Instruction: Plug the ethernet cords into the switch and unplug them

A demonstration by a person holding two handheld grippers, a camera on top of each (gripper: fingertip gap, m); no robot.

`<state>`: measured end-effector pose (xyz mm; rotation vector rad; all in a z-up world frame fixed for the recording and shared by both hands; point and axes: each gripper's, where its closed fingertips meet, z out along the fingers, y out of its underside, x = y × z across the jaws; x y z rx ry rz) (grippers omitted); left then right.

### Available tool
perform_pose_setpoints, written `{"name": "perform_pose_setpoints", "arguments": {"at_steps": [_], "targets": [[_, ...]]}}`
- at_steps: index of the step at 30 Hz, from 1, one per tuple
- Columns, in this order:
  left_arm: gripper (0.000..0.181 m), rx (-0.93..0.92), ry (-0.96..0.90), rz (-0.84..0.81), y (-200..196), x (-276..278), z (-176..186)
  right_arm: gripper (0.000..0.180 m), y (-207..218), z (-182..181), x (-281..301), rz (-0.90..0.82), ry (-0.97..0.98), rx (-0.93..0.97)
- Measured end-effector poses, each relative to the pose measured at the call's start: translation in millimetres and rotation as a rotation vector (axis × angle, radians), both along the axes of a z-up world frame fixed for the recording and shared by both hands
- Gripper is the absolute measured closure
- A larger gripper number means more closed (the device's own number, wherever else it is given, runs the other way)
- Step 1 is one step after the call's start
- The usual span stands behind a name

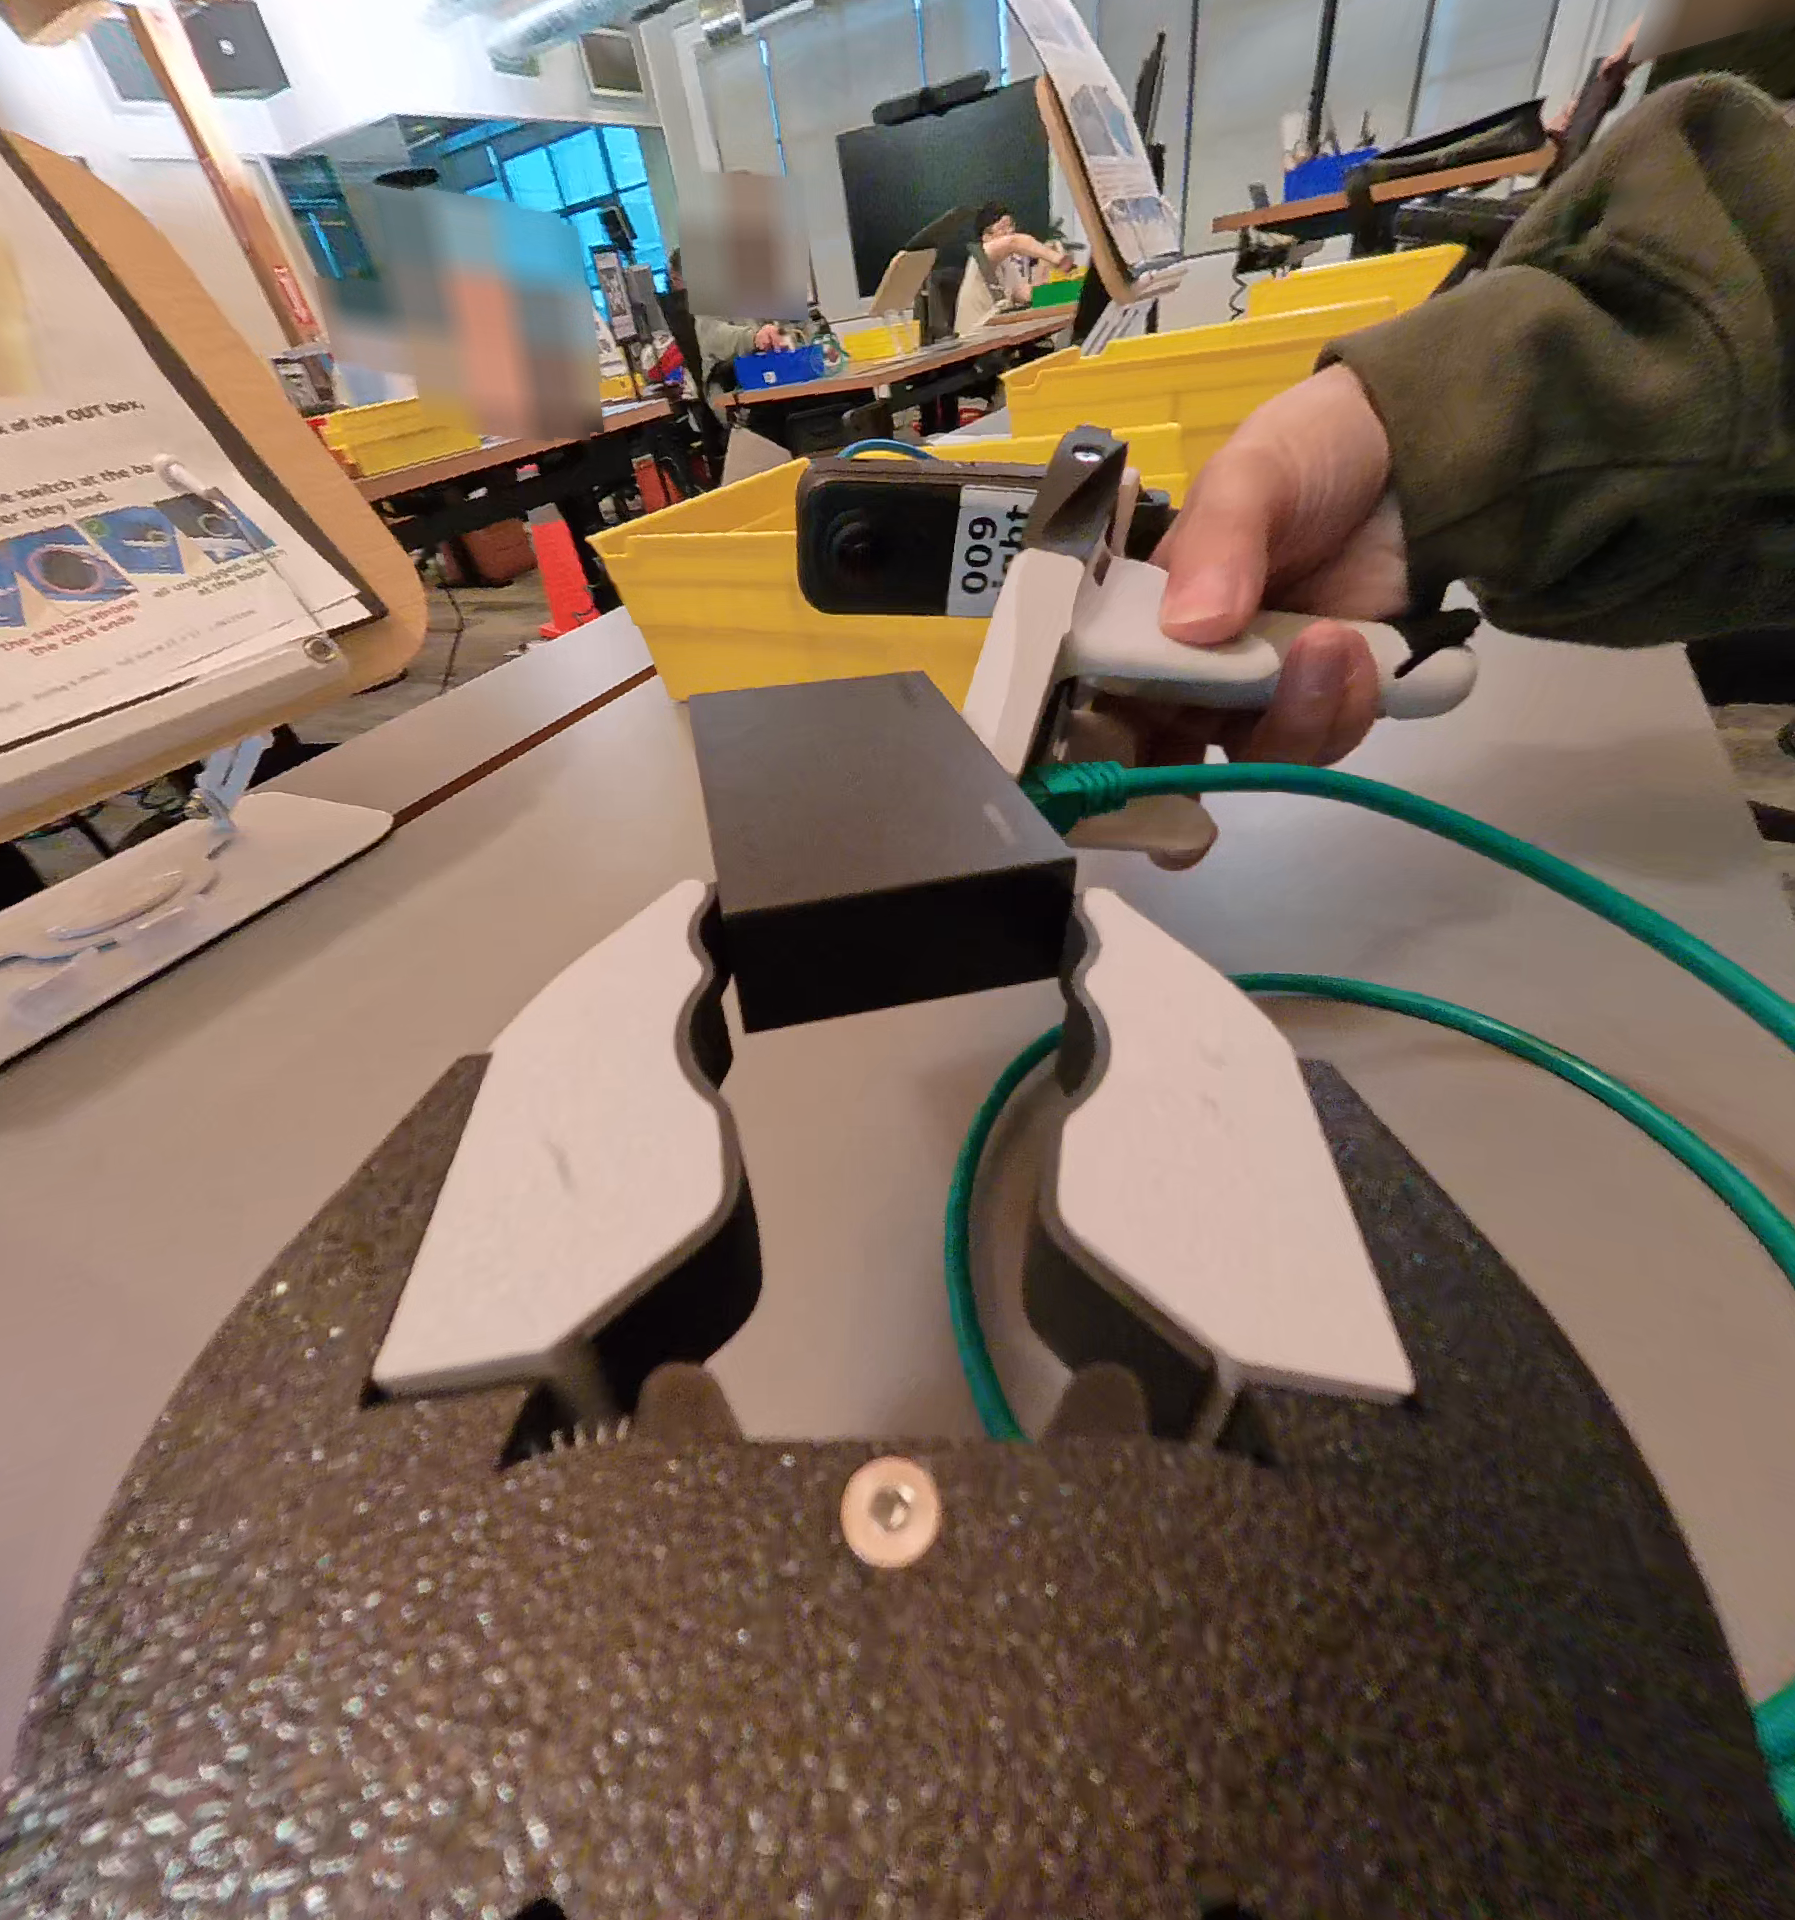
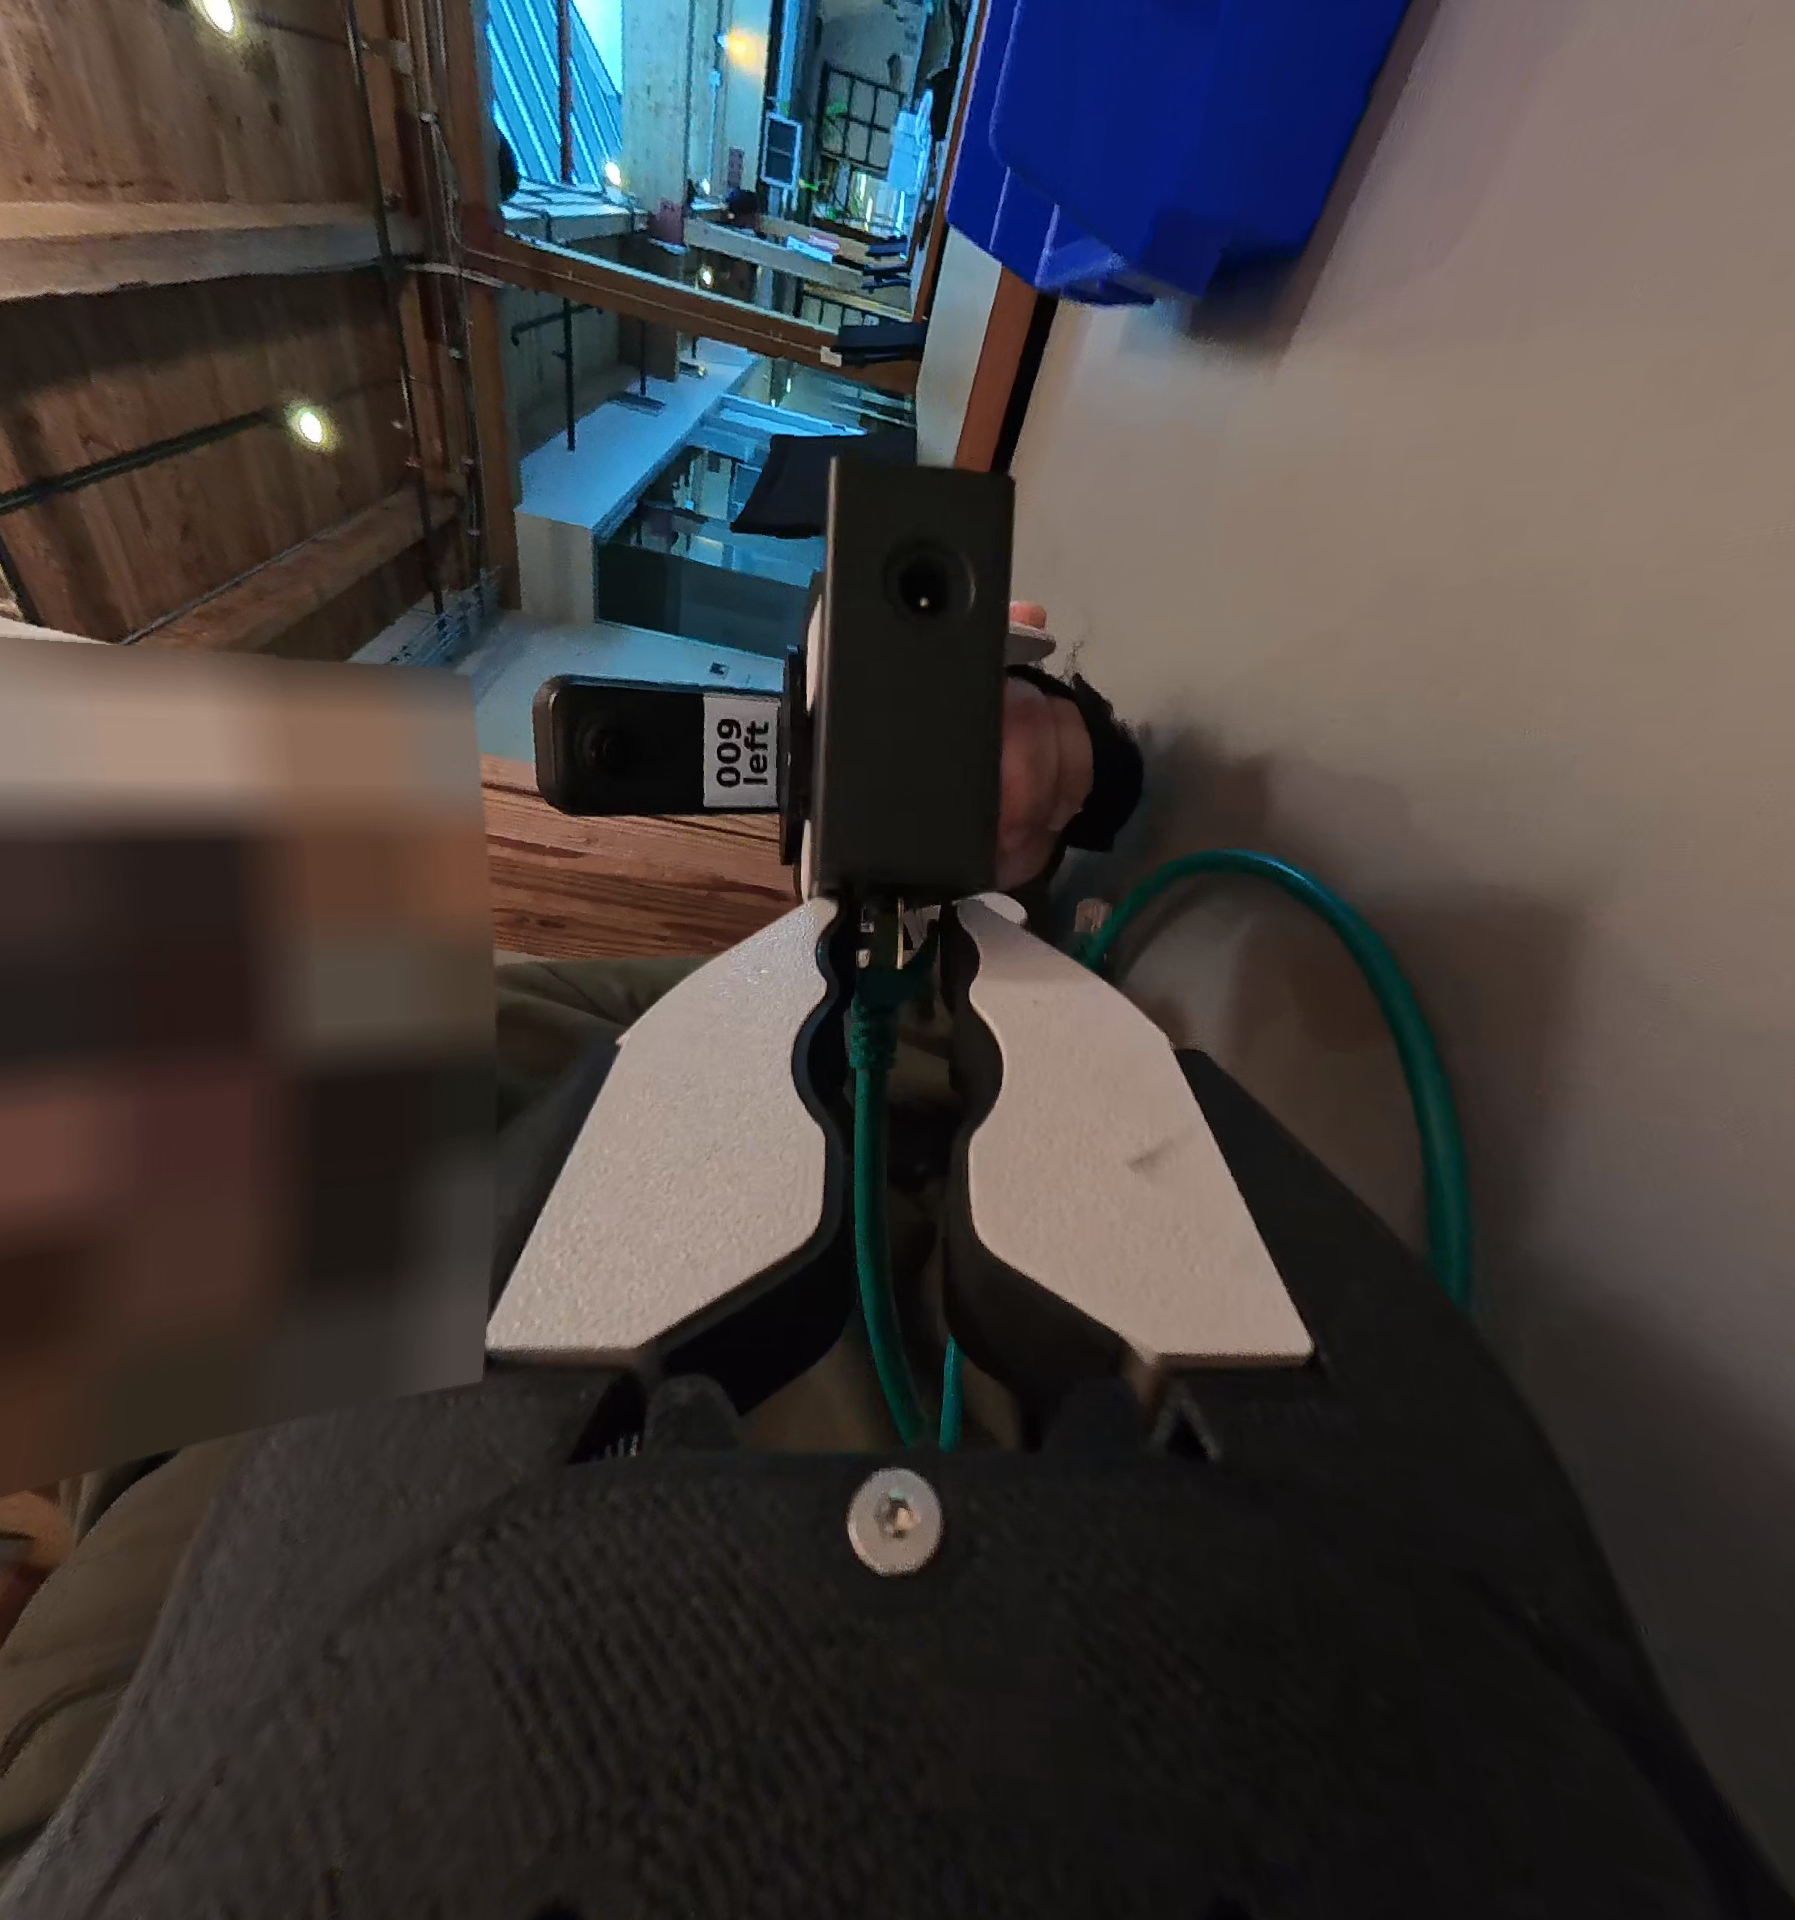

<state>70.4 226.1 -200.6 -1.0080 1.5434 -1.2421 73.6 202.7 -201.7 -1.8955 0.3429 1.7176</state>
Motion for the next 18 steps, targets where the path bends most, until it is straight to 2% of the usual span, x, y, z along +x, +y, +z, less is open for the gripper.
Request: {"name": "perform_pose_setpoints", "arguments": {"at_steps": [1,18], "targets": [[0.12,-0.004,0.001,-0.012,-1.6,-0.2,-0.3,0.165,-1.7,-0.3,-0.5,0.005,-0.001,-0.008],[0.12,0.056,-0.01,-0.062,-4.7,-5.2,-5.2,0.165,-9.6,-1.7,-7.6,-0.028,-0.171,0.038]]}}
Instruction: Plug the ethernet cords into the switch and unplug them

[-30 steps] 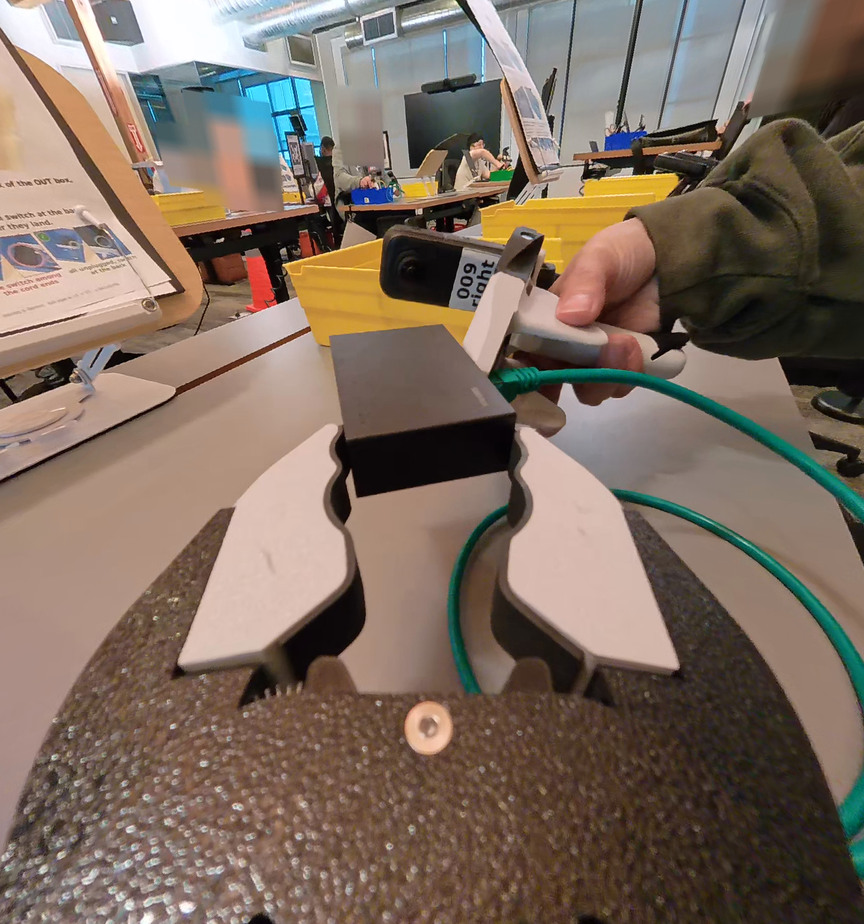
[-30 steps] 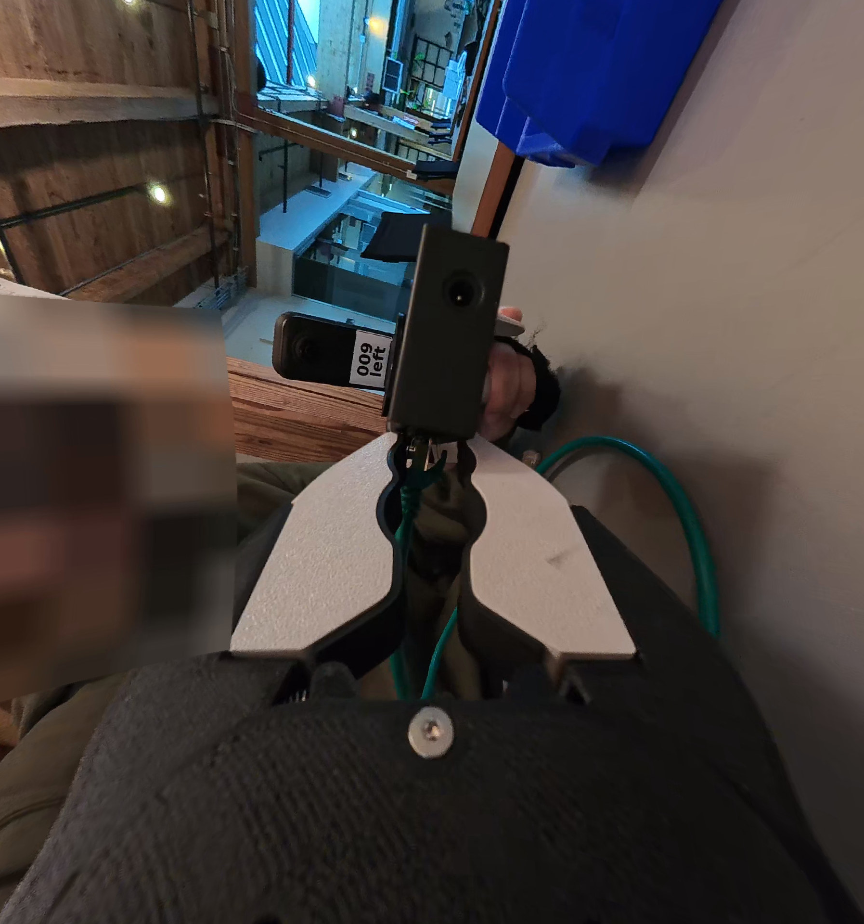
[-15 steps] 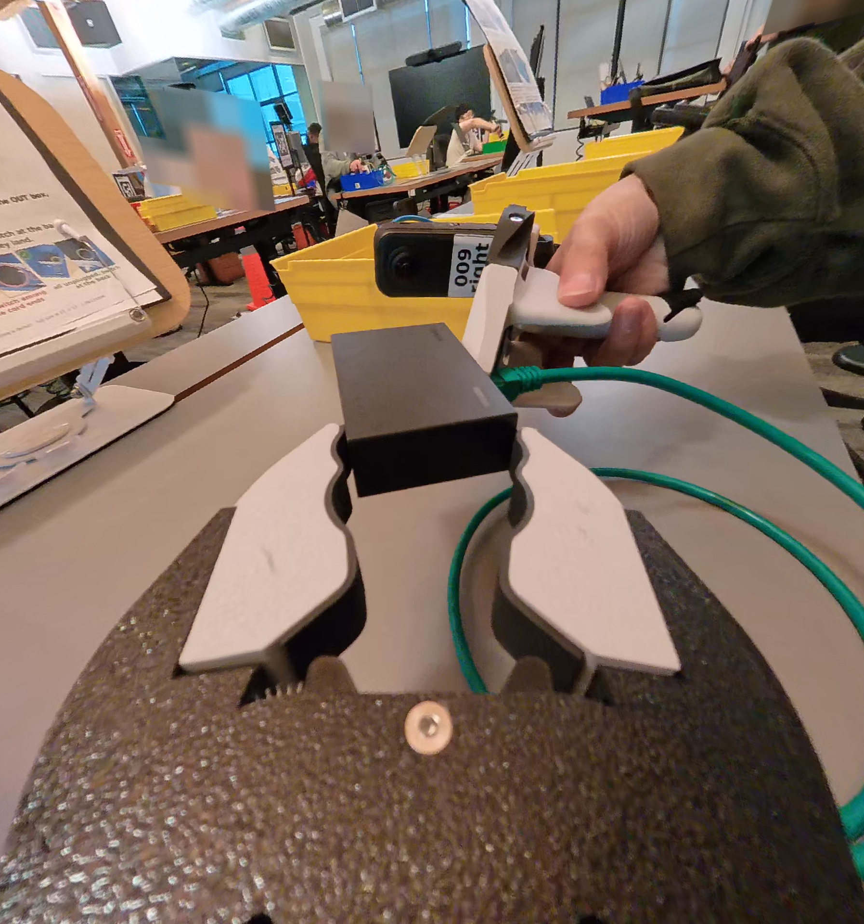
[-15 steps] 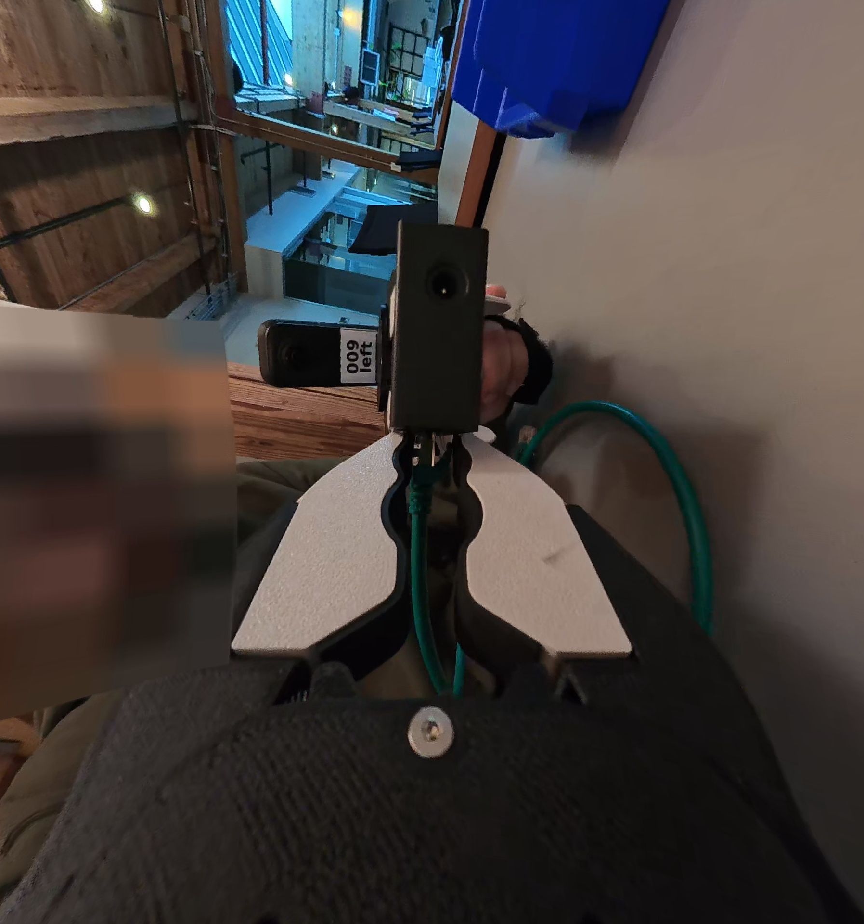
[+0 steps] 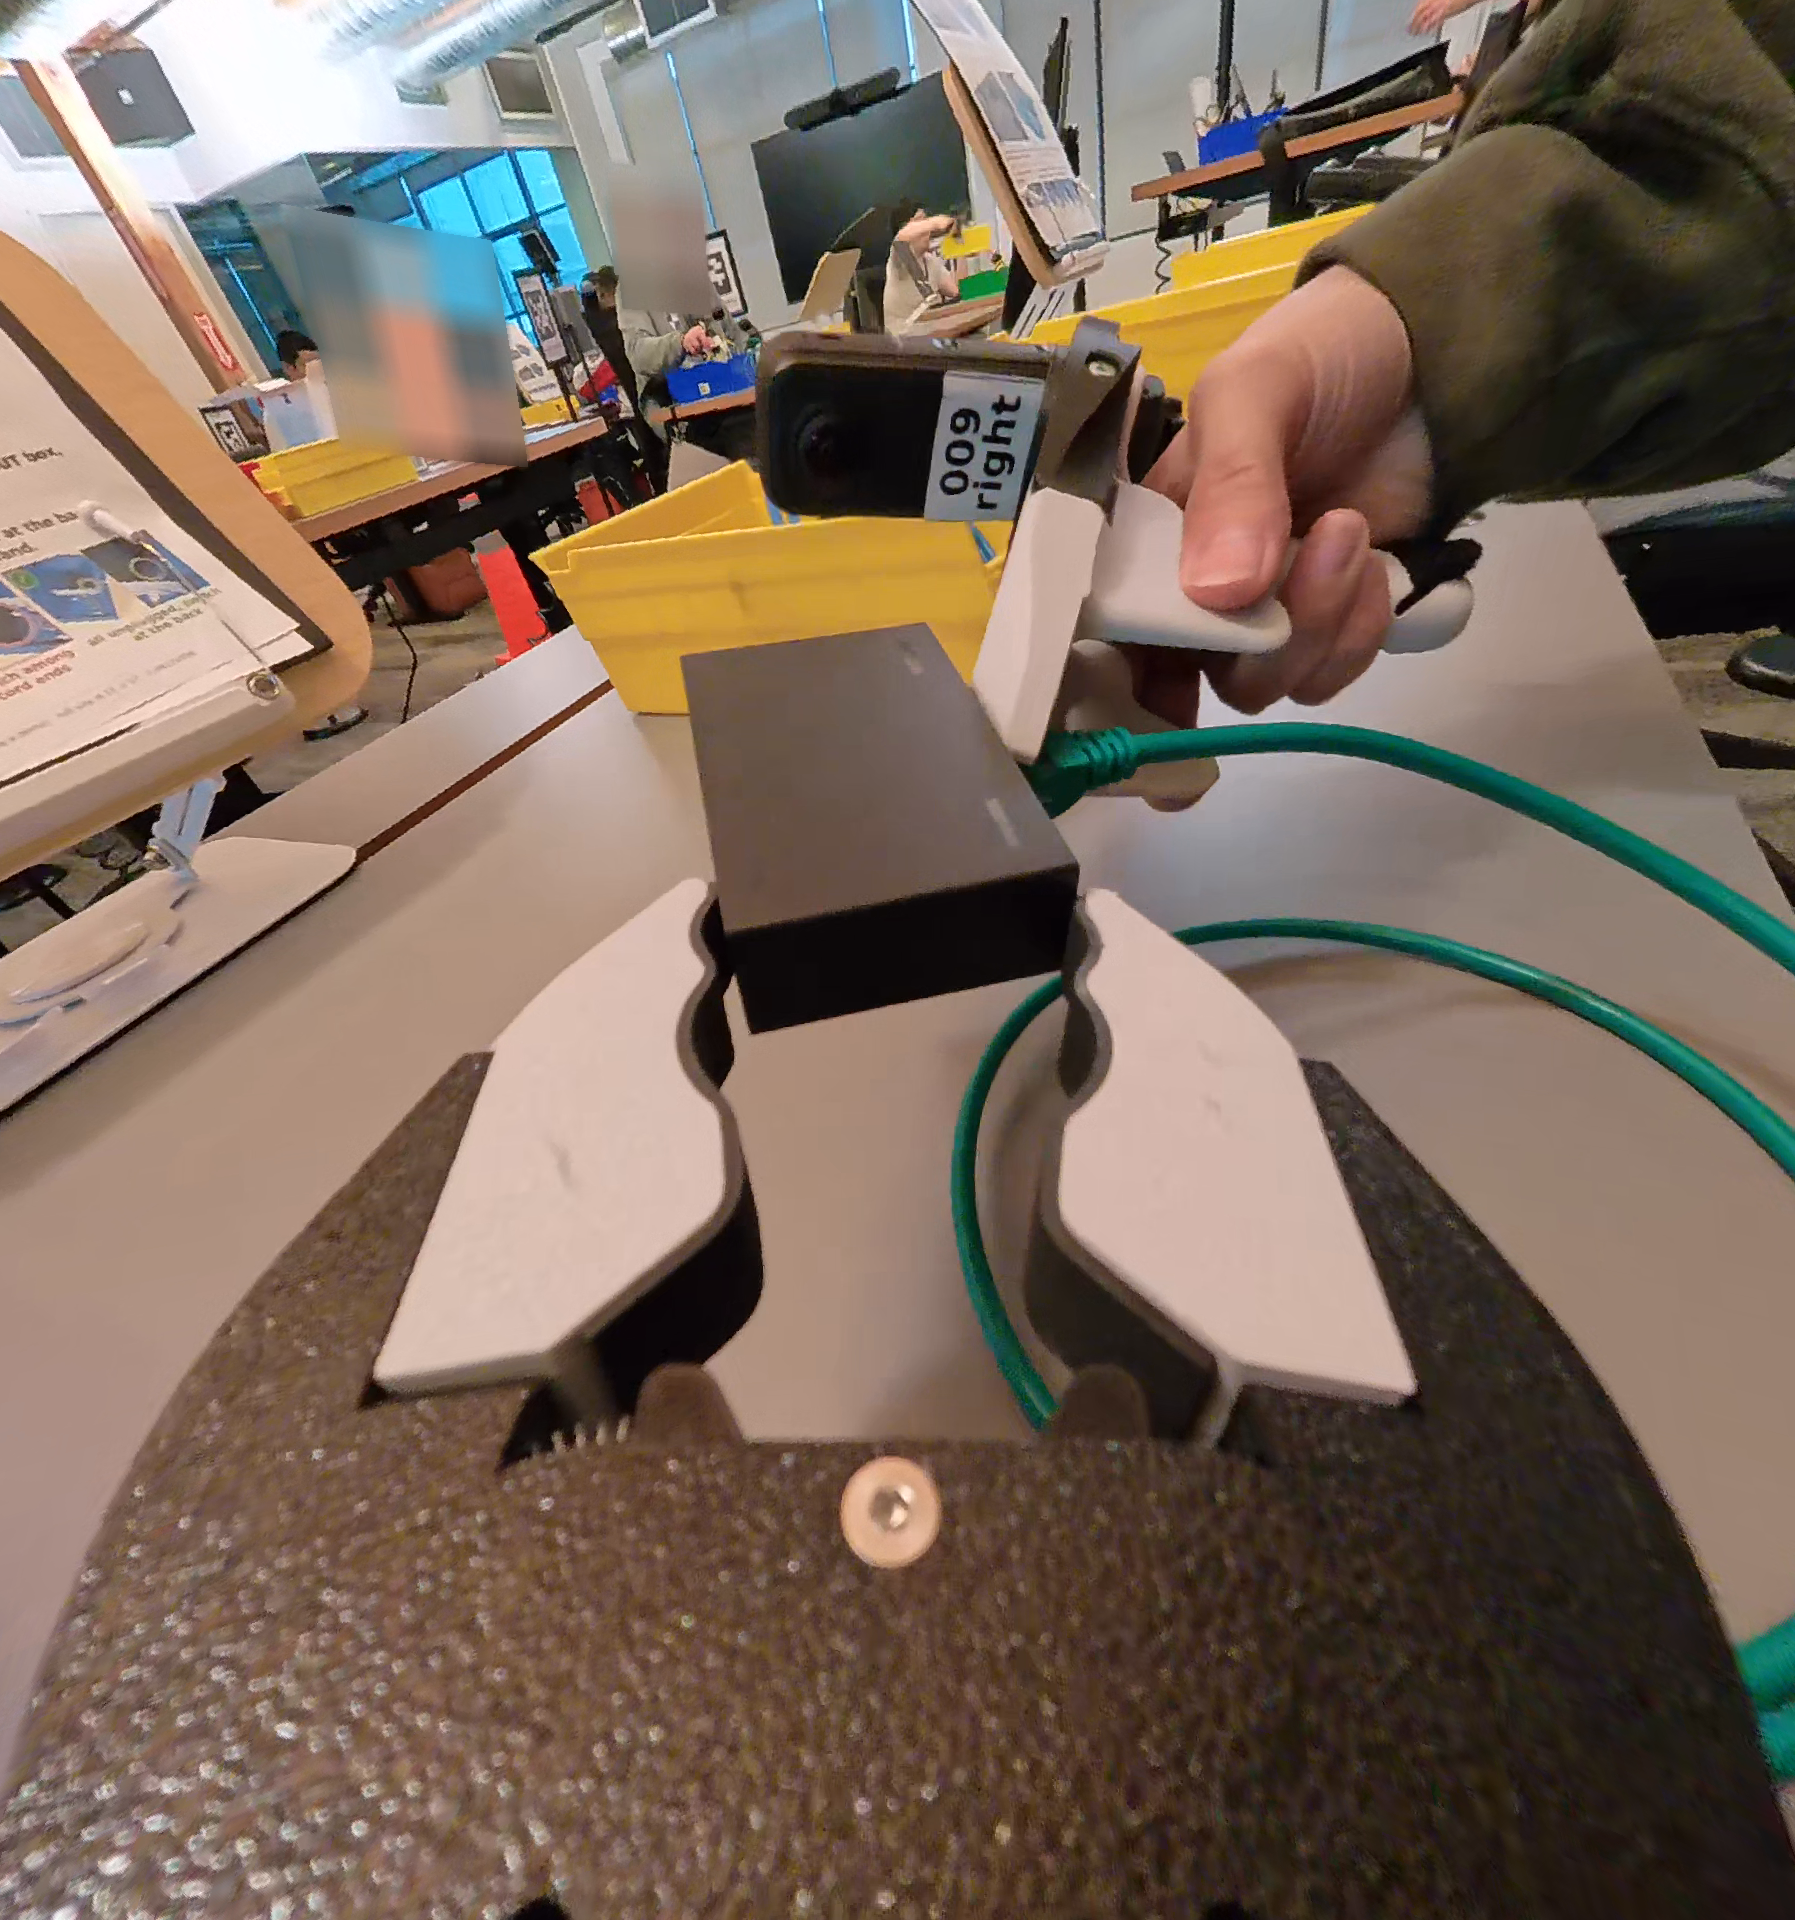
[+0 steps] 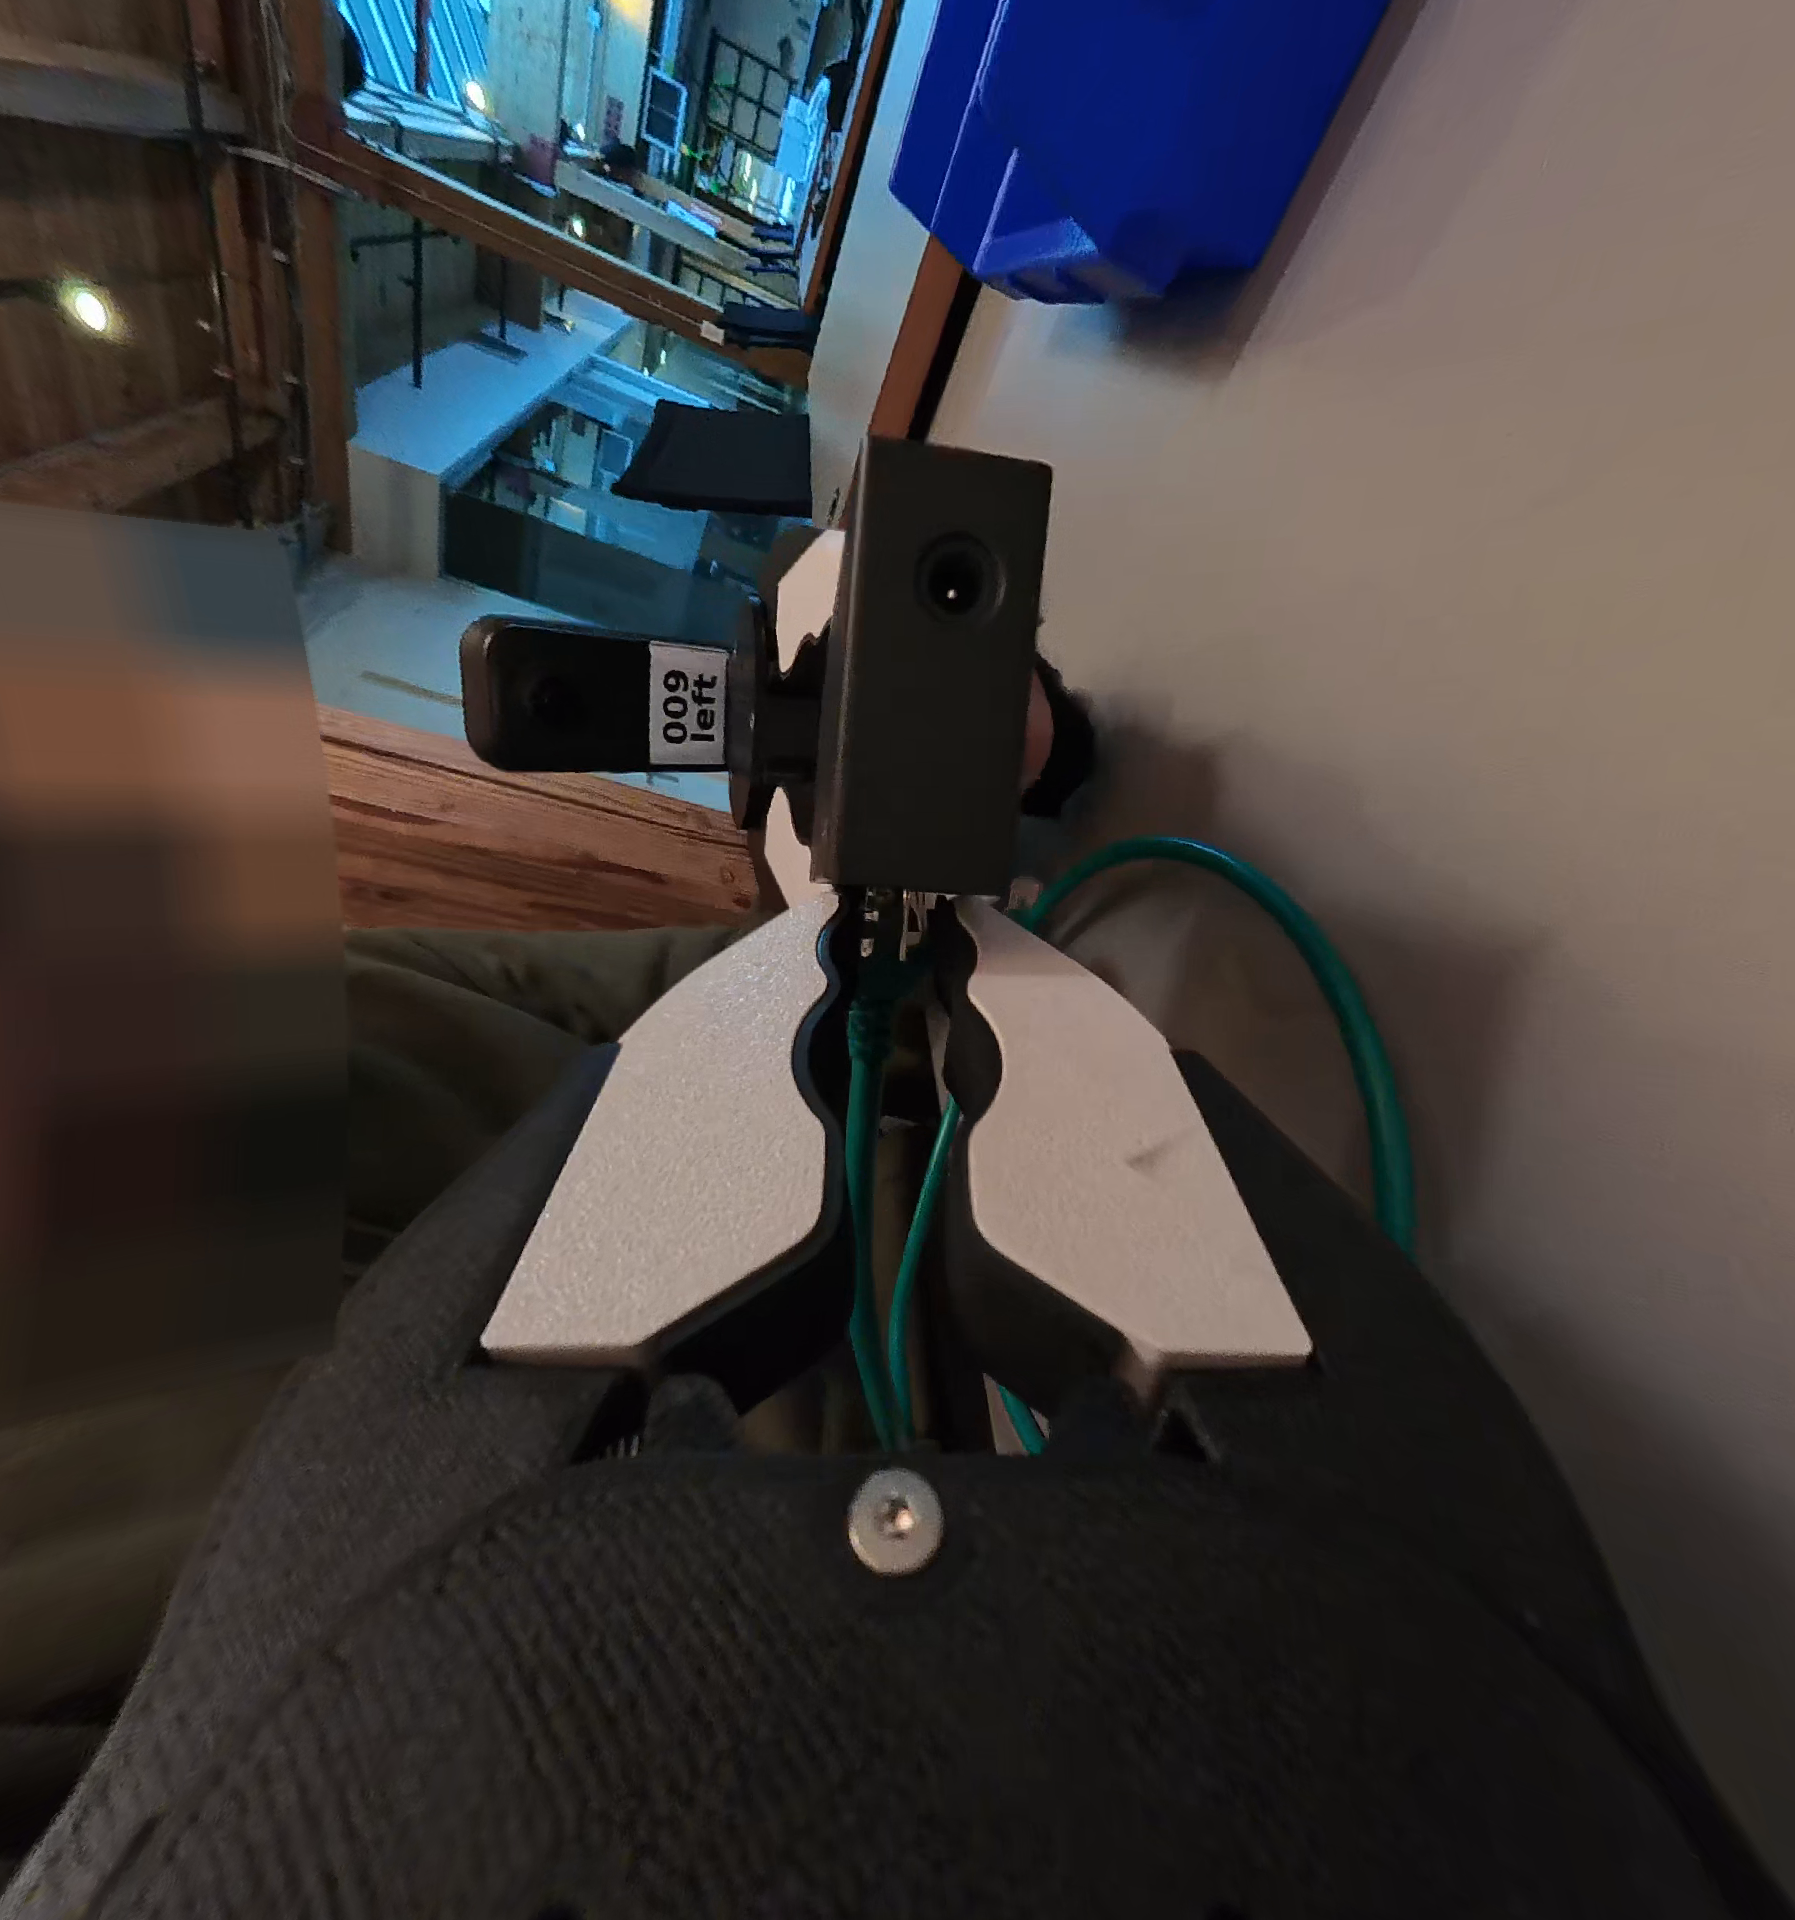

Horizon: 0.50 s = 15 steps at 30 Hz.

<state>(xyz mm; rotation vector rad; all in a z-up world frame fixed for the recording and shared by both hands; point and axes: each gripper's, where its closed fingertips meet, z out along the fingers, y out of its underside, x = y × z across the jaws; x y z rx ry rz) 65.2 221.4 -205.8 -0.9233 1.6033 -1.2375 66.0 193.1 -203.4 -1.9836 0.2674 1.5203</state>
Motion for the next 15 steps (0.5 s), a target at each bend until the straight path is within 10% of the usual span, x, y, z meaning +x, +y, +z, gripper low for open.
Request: {"name": "perform_pose_setpoints", "arguments": {"at_steps": [15], "targets": [[0.121,0.019,0.102,0.042,5.7,4.0,-15.5,0.164,2.1,-9.4,5.9,-0.014,-0.18,0.056]]}}
